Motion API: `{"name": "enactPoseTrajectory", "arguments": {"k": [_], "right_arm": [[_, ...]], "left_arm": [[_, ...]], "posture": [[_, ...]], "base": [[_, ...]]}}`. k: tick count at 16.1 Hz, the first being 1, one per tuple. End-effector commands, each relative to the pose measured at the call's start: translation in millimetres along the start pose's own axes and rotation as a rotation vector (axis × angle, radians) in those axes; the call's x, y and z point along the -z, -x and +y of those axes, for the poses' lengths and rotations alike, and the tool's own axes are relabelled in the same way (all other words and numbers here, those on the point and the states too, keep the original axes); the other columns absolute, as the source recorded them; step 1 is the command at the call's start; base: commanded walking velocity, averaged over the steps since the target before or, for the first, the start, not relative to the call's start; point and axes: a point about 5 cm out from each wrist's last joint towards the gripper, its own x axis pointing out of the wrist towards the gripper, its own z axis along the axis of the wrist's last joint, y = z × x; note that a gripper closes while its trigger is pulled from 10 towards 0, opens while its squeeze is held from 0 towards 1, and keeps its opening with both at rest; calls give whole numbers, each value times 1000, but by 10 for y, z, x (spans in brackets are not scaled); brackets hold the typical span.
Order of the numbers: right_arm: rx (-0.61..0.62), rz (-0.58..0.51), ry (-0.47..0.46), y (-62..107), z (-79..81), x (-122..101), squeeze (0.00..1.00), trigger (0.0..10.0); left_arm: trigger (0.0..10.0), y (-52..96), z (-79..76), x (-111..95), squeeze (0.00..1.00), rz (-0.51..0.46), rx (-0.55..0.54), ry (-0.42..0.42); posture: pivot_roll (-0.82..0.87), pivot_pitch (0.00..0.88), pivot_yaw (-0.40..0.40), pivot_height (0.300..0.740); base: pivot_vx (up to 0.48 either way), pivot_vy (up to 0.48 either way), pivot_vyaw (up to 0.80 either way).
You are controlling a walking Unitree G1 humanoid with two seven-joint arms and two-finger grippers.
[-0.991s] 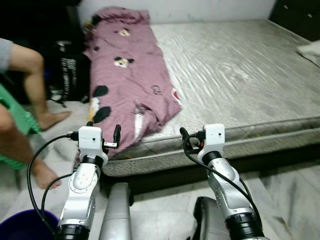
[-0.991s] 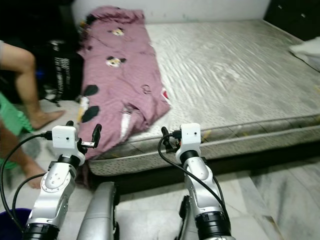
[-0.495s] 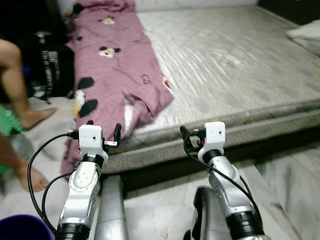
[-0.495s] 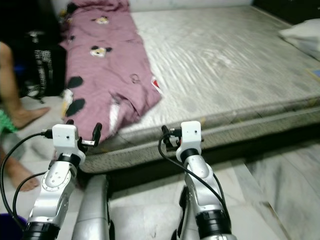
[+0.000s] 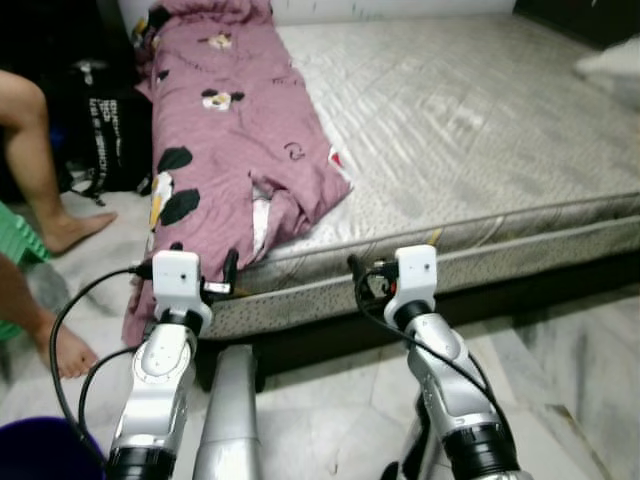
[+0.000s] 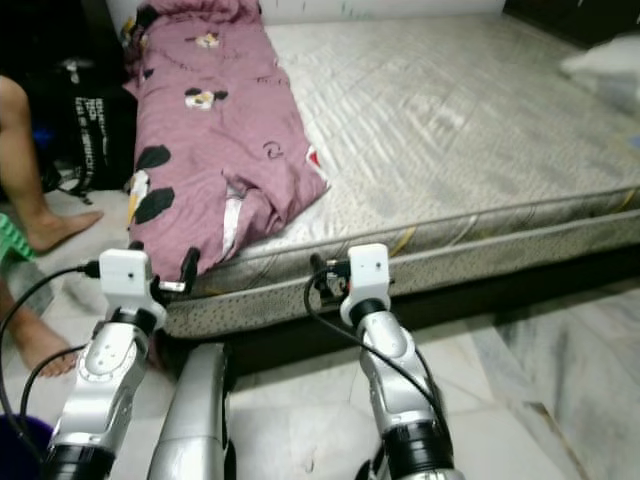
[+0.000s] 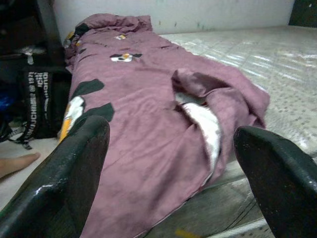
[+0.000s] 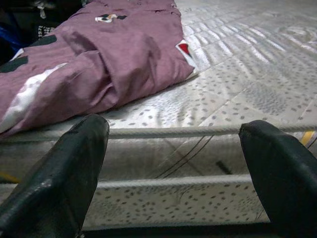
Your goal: Clean up the room
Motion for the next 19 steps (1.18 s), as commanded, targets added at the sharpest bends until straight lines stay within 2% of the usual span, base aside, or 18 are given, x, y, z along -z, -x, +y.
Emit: {"name": "enactPoseTrajectory", "arguments": {"k": [1, 5, 9, 11, 18, 19], "right_arm": [[10, -4, 2, -4, -43, -25, 0, 10000], [-2, -6, 1, 1, -27, -20, 0, 10000], [-9, -4, 4, 3, -19, -13, 0, 10000], [-8, 1, 4, 4, -22, -7, 0, 10000], [-20, 34, -21, 7, -24, 39, 0, 10000], [-27, 49, 4, 2, -22, 50, 0, 10000]], "left_arm": [[10000, -24, -26, -42, 0, -17, 14, 1], [10000, -19, -33, -36, 0, -16, 25, 5], [10000, -17, -45, -35, 0, -16, 32, 6], [10000, -15, -51, -32, 0, -14, 34, 5], [10000, -16, -76, -30, 0, -8, 33, 3], [10000, -13, -76, -32, 0, -8, 33, -1]], "posture": [[74, 0, 1, 485], [75, 0, 3, 485], [76, 0, 1, 485], [75, 0, 0, 485], [78, 0, -4, 485], [81, 0, -3, 485]], "base": [[259, 0, 0], [277, 0, 0], [313, 0, 770], [313, 0, 262], [0, 0, 0], [0, 0, 0]]}}
